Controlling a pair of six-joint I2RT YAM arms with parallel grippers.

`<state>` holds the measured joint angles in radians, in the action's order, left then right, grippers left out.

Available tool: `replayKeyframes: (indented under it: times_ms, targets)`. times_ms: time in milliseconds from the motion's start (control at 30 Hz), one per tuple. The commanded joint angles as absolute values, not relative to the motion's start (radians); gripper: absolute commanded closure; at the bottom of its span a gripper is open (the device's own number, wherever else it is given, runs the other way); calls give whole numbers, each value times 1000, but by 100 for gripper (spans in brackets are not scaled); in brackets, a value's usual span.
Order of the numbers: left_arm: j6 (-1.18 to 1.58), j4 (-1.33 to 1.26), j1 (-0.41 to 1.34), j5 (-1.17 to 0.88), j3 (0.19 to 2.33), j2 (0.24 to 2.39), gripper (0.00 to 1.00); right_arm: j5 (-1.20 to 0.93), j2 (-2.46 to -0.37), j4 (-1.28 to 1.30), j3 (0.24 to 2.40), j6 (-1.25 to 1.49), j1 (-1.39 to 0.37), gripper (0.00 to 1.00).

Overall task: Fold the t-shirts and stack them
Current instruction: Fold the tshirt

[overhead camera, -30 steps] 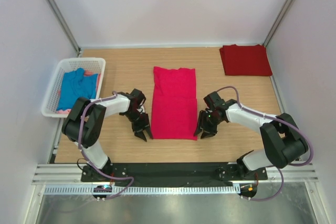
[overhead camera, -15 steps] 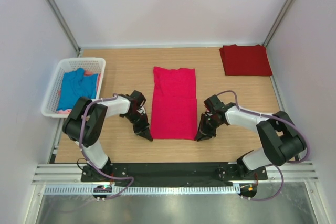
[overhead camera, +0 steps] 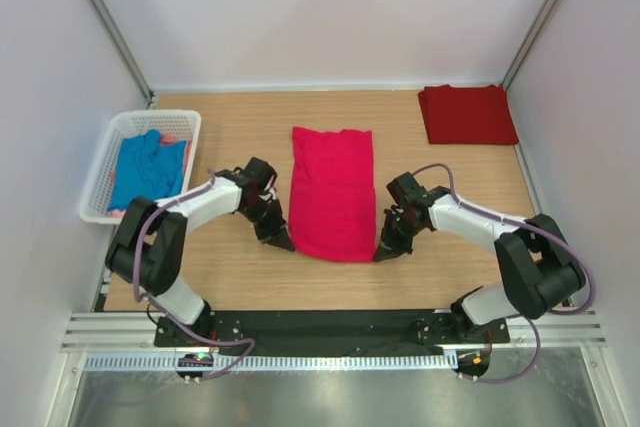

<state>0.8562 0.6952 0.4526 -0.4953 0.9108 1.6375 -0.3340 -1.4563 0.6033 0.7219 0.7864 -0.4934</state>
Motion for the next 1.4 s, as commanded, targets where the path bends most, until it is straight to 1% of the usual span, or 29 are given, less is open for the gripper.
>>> replayKeyframes:
  times_ms: [0, 133, 233, 433, 633, 700, 833, 967, 1033, 1067, 1133, 1200, 1233, 1300, 1367]
  targets:
    - [914, 756, 456, -453, 983, 1551, 100, -278, -1393, 713, 804, 752, -492, 99]
    - [923, 934, 457, -356, 1069, 1551, 100, -252, -1367, 773, 850, 744, -492, 99]
    - [930, 992, 457, -310, 1123, 1545, 100, -218, -1368, 828, 900, 730, -492, 99]
    - [986, 1049, 457, -256, 1235, 1537, 100, -135, -1356, 925, 1018, 710, -492, 99]
    - [991, 1063, 456, -239, 1319, 1574, 100, -123, -1379, 976, 1138, 695, -483, 99]
    - [977, 1055, 456, -230, 1357, 1598, 100, -111, -1416, 983, 1198, 687, -480, 99]
    - [945, 1097, 443, -193, 1503, 1689, 100, -81, -1503, 1003, 1299, 664, -450, 99]
    - [928, 1138, 410, -187, 1694, 1796, 100, -64, -1604, 1012, 1426, 626, -405, 99]
    - [920, 1146, 390, -180, 1753, 1854, 100, -64, -1678, 1020, 1523, 612, -388, 99]
    - [917, 1152, 374, -166, 1831, 1879, 100, -72, -1704, 1023, 1586, 598, -371, 99]
    - [898, 1178, 367, -120, 1917, 1948, 100, -81, -1773, 979, 1635, 589, -364, 99]
    - [884, 1164, 353, -101, 1989, 1992, 100, -86, -1833, 968, 1727, 581, -353, 99]
    - [885, 1158, 347, -97, 2058, 2041, 100, -84, -1895, 982, 1764, 580, -348, 99]
    - [890, 1108, 325, -115, 2106, 2084, 100, -92, -1946, 999, 1866, 578, -331, 99]
    - [905, 1046, 316, -117, 2129, 2123, 100, -98, -2000, 991, 1914, 578, -322, 99]
